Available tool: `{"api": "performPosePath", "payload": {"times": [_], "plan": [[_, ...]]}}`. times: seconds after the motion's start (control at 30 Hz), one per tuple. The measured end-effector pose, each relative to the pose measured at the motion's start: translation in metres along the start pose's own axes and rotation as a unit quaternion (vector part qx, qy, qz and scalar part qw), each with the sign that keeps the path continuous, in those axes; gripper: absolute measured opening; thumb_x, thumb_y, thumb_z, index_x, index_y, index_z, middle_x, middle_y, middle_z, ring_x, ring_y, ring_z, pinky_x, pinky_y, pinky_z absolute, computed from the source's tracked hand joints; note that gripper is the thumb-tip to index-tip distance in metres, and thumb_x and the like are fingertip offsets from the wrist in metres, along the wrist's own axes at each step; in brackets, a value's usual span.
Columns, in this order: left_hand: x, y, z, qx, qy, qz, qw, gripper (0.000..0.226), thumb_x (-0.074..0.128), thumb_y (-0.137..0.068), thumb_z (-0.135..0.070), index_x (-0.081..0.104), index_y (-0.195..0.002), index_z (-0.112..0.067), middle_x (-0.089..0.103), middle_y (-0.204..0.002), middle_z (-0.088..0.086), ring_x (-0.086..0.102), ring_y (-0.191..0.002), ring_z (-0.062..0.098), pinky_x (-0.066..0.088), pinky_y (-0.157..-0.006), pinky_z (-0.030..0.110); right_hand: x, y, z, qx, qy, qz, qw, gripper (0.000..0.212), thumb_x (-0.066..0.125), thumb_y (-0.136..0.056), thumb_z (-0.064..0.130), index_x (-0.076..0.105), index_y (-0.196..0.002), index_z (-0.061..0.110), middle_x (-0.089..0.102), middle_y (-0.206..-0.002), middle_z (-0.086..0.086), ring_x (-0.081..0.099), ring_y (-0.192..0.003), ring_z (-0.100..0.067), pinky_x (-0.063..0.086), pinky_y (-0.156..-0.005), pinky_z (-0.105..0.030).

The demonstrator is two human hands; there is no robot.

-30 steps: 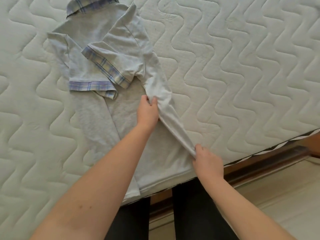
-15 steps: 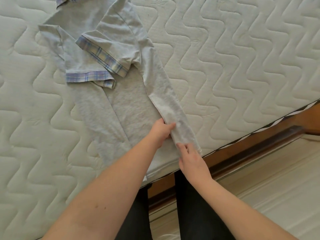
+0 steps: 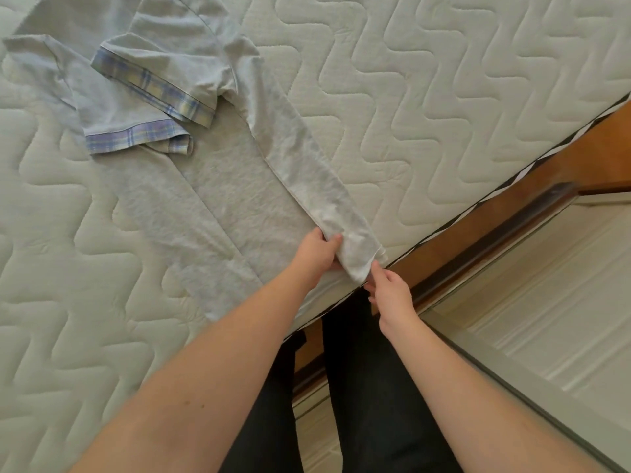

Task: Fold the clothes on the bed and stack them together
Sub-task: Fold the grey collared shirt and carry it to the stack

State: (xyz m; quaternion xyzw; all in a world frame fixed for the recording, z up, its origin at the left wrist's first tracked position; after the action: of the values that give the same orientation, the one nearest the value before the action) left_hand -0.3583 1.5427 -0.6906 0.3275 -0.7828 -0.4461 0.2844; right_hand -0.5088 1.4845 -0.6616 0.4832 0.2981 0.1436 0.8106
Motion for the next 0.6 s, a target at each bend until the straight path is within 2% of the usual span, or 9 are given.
{"api": "performPosePath", "payload": {"times": [0.07,0.17,0.3,0.4,0.5,0.53,0.6], "plan": [[-0.004,0.002,-0.002,0.007,0.008,-0.023,1.000,0.022,0.053,-0.101,-0.020,0.056,-0.122,-0.014,0.068,-0.113,0.006,0.070,-0.098,0.024,0.061,-0.077,0.043,0.004,-0.001,0.000,0.037,-0.025,0.022,0.999,0.044,0.056,-0.092,0.056,0.062,-0.120,0.022,0.069,-0.109,0.006,0.064,-0.099,-0.011,0.045,-0.072,-0.028],[-0.009,0.009,-0.004,0.022,0.026,-0.038,0.999,0.010,0.053,-0.101,-0.022,0.057,-0.111,-0.022,0.071,-0.105,0.004,0.072,-0.088,0.021,0.060,-0.061,0.033,0.012,-0.001,-0.001,0.062,-0.074,0.061,0.993,0.045,0.055,-0.090,0.061,0.065,-0.115,0.026,0.072,-0.109,0.006,0.066,-0.100,-0.012,0.045,-0.075,-0.031],[-0.012,0.017,-0.005,0.068,-0.009,-0.057,0.996,0.007,0.054,-0.101,-0.026,0.059,-0.102,-0.029,0.073,-0.100,-0.001,0.073,-0.083,0.015,0.058,-0.060,0.026,0.014,0.002,0.004,0.036,-0.061,-0.010,0.997,0.042,0.056,-0.088,0.063,0.064,-0.101,0.024,0.070,-0.101,0.005,0.067,-0.092,-0.013,0.052,-0.081,-0.034],[-0.010,0.019,-0.005,0.085,-0.039,-0.054,0.994,0.011,0.056,-0.100,-0.028,0.064,-0.106,-0.024,0.076,-0.092,-0.003,0.074,-0.079,0.013,0.058,-0.061,0.025,0.015,0.000,0.014,0.034,-0.077,-0.008,0.996,0.038,0.061,-0.089,0.054,0.062,-0.103,0.018,0.070,-0.104,-0.002,0.068,-0.094,-0.019,0.056,-0.082,-0.036],[-0.007,0.020,-0.009,0.105,-0.075,-0.042,0.991,0.015,0.058,-0.098,-0.030,0.067,-0.101,-0.018,0.076,-0.089,0.002,0.074,-0.078,0.017,0.060,-0.064,0.028,0.018,-0.006,0.024,0.049,-0.111,-0.003,0.993,0.048,0.074,-0.085,0.034,0.053,-0.120,0.009,0.065,-0.112,-0.008,0.067,-0.098,-0.024,0.058,-0.084,-0.039],[-0.006,0.020,-0.011,0.108,-0.082,-0.039,0.990,0.017,0.059,-0.098,-0.031,0.067,-0.099,-0.016,0.076,-0.087,0.003,0.074,-0.077,0.017,0.060,-0.063,0.027,0.017,-0.009,0.028,0.048,-0.101,-0.019,0.993,0.055,0.076,-0.084,0.028,0.045,-0.126,0.011,0.060,-0.114,-0.008,0.065,-0.099,-0.026,0.058,-0.085,-0.041],[-0.005,0.021,-0.016,0.113,-0.086,-0.036,0.989,0.019,0.060,-0.098,-0.030,0.066,-0.097,-0.013,0.075,-0.083,0.004,0.073,-0.074,0.016,0.059,-0.062,0.026,0.012,-0.015,0.034,0.019,-0.020,-0.042,0.999,0.053,0.072,-0.085,0.022,0.040,-0.128,0.019,0.056,-0.114,-0.008,0.063,-0.096,-0.026,0.059,-0.082,-0.043]]}}
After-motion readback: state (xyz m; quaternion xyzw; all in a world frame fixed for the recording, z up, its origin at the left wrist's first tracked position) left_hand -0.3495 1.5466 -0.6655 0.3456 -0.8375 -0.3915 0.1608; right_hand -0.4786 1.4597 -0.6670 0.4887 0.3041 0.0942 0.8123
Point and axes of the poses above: each hand's wrist, its own y-axis away from the middle knuckle, its own x-axis out of the palm, z = x × y, the point moved 3 cm from there along -y, towards the middle knuckle
